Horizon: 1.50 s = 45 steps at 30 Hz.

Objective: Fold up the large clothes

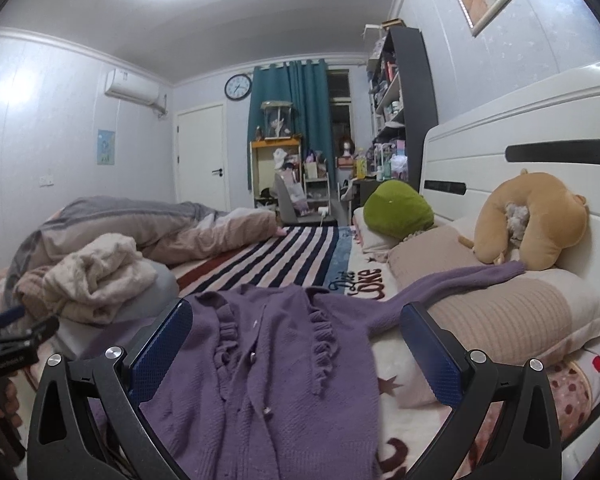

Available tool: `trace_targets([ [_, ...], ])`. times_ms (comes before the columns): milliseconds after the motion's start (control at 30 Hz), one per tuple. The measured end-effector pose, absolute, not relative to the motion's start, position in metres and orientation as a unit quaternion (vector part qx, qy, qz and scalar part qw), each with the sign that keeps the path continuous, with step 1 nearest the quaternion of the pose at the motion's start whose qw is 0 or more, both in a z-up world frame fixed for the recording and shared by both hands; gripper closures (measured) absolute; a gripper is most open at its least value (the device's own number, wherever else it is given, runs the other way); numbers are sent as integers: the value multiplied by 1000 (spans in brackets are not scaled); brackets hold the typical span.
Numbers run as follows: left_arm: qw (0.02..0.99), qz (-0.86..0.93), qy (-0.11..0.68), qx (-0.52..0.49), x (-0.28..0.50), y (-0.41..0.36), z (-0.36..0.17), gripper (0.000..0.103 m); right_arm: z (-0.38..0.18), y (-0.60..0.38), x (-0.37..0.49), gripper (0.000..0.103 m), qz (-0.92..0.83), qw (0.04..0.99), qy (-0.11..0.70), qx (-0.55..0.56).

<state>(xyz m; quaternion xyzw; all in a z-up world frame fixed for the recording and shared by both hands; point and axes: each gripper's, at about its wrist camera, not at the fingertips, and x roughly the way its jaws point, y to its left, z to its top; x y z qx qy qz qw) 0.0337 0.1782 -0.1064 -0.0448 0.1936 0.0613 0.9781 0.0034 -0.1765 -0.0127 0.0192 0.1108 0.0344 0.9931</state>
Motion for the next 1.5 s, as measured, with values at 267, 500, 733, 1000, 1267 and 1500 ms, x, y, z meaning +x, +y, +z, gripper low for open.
trace_targets([
  [267,953,34,280,-110,64,231,-184,19,-15,-159,16,0,40,992,122,1],
  [500,943,13,319,-98,88,210,-213,60,-16,-154,23,0,45,991,129,5],
  [733,941,21,327,-87,94,198,-206,94,-15,-153,24,0,45,990,132,8],
  [1000,953,-10,283,-105,80,190,-180,98,-16,-157,26,0,46,990,135,21],
  [1267,965,-69,230,-109,94,145,-123,99,-21,-173,27,0,56,988,138,32],
  [1500,962,-157,207,-85,116,56,-78,99,-18,-227,27,0,42,989,125,72],
])
